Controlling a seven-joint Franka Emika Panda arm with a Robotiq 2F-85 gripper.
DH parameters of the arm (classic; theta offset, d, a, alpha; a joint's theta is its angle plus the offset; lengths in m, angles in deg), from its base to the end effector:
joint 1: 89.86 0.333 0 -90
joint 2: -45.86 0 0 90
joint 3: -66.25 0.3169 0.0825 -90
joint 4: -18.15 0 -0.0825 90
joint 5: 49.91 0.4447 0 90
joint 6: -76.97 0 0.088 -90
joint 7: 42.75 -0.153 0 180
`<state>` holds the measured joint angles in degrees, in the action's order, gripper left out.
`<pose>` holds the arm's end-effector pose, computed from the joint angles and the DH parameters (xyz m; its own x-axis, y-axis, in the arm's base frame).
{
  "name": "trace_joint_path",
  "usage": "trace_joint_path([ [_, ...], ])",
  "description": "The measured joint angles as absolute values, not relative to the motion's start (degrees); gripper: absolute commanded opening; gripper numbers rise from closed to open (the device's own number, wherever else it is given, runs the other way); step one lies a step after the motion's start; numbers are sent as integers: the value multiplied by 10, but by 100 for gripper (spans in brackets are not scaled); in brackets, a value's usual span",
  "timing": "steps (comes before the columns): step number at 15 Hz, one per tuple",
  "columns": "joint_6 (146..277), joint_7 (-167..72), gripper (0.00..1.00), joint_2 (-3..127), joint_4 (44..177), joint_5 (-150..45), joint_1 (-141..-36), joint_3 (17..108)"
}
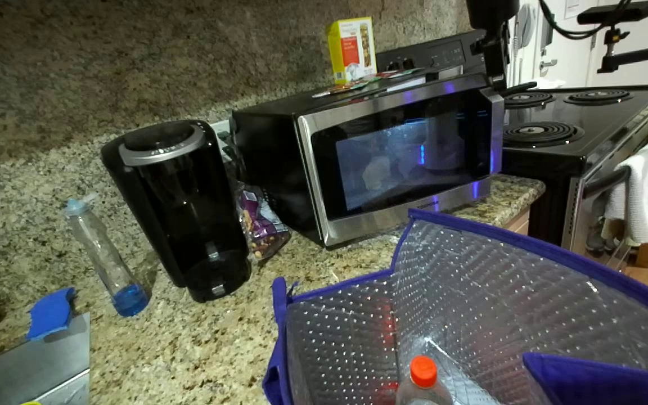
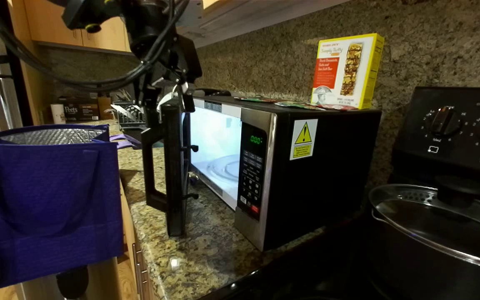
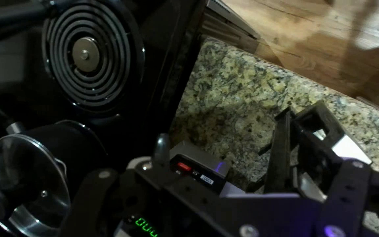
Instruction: Close the microwave door
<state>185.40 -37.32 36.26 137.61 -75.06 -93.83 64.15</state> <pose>0.5543 -0.1095 0.4407 0.9891 0.1165 -0.0895 0.1423 -0.9108 0.3874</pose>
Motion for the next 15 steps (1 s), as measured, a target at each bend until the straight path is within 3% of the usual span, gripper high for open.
trace_joint_path([
  [6, 1873, -375, 100, 399, 1334, -829, -928, 651],
  [15, 2009, -400, 100, 420, 1294, -827, -926, 647],
])
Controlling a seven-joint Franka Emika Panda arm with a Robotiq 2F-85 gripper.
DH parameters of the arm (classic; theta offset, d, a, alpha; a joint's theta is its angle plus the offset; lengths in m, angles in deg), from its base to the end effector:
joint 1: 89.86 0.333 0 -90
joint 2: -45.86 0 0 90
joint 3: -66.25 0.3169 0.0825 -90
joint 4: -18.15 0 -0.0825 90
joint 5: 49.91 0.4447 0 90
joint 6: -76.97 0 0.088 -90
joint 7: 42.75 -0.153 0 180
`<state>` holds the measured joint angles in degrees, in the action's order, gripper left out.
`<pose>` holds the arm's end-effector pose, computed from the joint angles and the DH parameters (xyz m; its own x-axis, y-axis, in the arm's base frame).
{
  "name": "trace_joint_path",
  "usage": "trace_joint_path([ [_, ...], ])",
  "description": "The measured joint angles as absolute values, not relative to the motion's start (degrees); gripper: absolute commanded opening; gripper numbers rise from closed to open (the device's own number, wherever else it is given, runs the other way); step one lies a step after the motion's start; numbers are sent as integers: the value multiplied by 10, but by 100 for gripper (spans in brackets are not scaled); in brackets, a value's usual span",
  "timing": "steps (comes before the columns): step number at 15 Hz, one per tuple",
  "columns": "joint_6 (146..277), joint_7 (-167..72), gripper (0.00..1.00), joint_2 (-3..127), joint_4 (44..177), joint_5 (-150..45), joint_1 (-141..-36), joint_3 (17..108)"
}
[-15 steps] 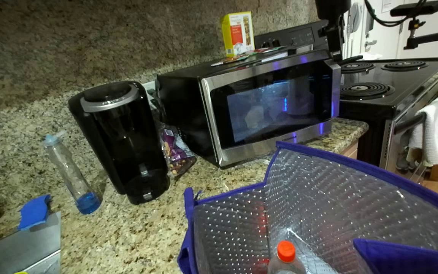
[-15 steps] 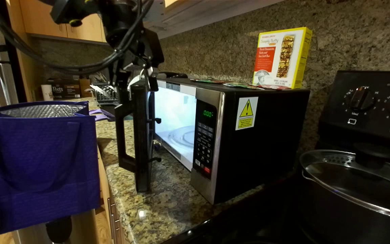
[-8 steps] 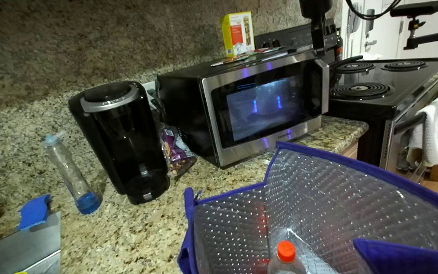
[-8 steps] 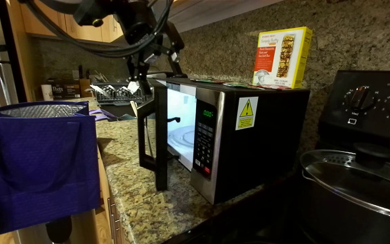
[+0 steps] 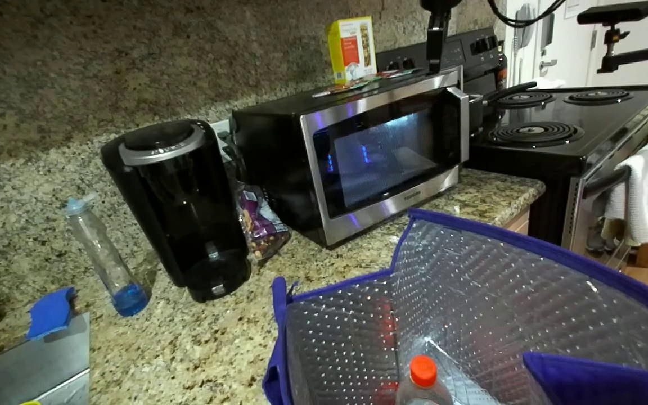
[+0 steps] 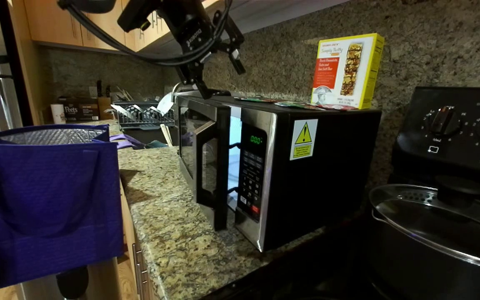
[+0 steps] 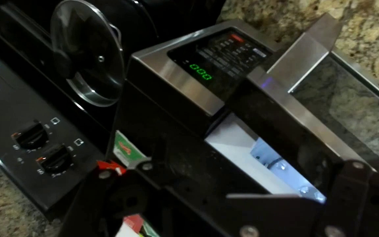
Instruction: Close the microwave door
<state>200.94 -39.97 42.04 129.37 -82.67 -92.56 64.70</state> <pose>0.6370 -0.0898 0.4906 0.9458 0.2732 0.1757 0.1451 -0.8393 0.5240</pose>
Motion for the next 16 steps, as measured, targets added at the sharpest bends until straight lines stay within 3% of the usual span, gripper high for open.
trace_joint_path([
  [5, 2006, -237, 100, 423, 1291, -682, -925, 643],
  [16, 1931, -79, 100, 445, 1240, -736, -903, 653],
])
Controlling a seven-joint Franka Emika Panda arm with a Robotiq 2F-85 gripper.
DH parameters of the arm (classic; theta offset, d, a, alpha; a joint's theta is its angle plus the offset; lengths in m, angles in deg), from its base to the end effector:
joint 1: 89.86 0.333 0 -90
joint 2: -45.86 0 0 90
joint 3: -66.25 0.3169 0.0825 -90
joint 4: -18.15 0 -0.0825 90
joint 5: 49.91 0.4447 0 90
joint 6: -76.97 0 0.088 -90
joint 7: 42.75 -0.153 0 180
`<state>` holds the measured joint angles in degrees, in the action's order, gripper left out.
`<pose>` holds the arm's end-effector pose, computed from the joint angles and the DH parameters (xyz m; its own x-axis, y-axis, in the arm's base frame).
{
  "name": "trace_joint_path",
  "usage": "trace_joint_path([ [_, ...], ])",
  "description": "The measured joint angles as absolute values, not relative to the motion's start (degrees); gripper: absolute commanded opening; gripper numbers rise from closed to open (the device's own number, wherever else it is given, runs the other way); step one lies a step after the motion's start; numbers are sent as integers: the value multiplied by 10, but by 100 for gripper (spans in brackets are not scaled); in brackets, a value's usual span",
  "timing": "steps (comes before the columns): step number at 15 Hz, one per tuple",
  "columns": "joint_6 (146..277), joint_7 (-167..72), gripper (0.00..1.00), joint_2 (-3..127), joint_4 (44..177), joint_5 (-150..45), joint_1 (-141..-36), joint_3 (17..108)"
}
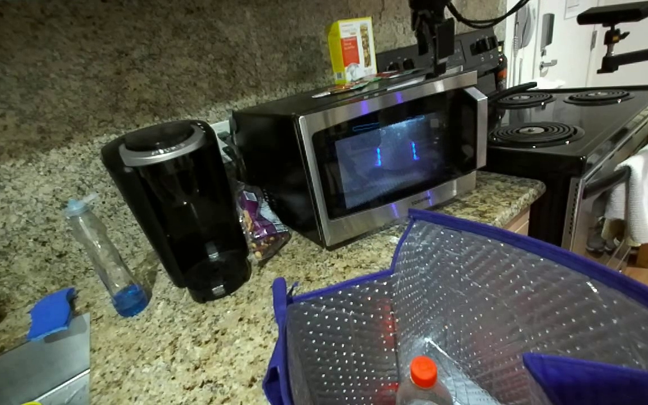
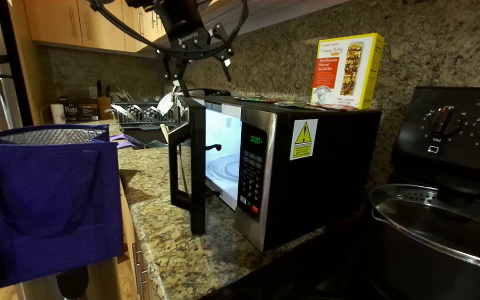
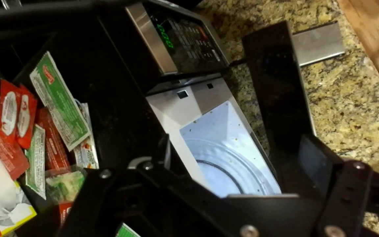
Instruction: Close the microwave door
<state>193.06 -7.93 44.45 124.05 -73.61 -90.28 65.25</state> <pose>0.6437 -0.0557 0.4963 0.7555 0.6495 -0.0863 0.6203 -0.6665 0.4135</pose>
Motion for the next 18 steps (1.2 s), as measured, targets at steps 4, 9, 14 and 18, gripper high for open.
trace_joint_path([
  [4, 1902, -18, 100, 440, 1226, -718, -901, 655],
  [9, 1838, 7, 100, 435, 1217, -706, -888, 662],
  [14, 1836, 84, 100, 444, 1218, -656, -887, 665],
  [18, 1790, 163, 100, 449, 1216, -588, -887, 666],
])
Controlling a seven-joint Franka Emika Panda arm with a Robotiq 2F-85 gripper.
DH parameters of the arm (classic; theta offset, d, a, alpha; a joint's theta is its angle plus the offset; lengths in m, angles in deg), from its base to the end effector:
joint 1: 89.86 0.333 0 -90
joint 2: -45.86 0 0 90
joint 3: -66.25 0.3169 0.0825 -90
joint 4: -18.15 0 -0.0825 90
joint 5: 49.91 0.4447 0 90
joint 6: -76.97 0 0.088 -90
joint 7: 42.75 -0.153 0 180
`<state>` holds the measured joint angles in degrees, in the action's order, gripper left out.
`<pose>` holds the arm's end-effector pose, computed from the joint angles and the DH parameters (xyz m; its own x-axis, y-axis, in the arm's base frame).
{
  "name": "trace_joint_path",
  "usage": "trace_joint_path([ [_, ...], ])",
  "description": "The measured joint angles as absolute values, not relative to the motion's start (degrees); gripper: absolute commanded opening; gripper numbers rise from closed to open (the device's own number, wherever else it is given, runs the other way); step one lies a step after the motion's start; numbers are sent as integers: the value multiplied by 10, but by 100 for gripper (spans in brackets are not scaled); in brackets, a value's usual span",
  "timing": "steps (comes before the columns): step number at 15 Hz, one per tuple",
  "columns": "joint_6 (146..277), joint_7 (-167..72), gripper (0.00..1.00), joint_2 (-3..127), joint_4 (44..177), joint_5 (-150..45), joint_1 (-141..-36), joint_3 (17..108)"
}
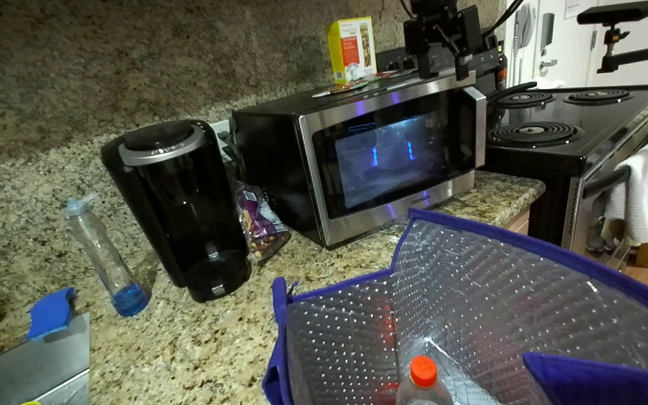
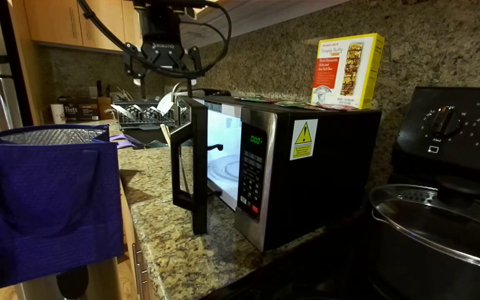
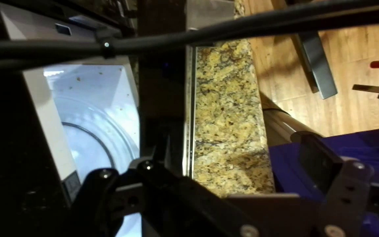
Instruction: Close the microwave door
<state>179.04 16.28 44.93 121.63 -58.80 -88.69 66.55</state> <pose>0.6167 -0.0044 0.4829 0.4632 0.8759 -0.1350 0.8863 -0.4581 0.0684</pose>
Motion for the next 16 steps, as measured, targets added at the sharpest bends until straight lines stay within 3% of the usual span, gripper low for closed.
trace_joint_path([
  [16, 1735, 133, 100, 454, 1206, -572, -880, 677],
])
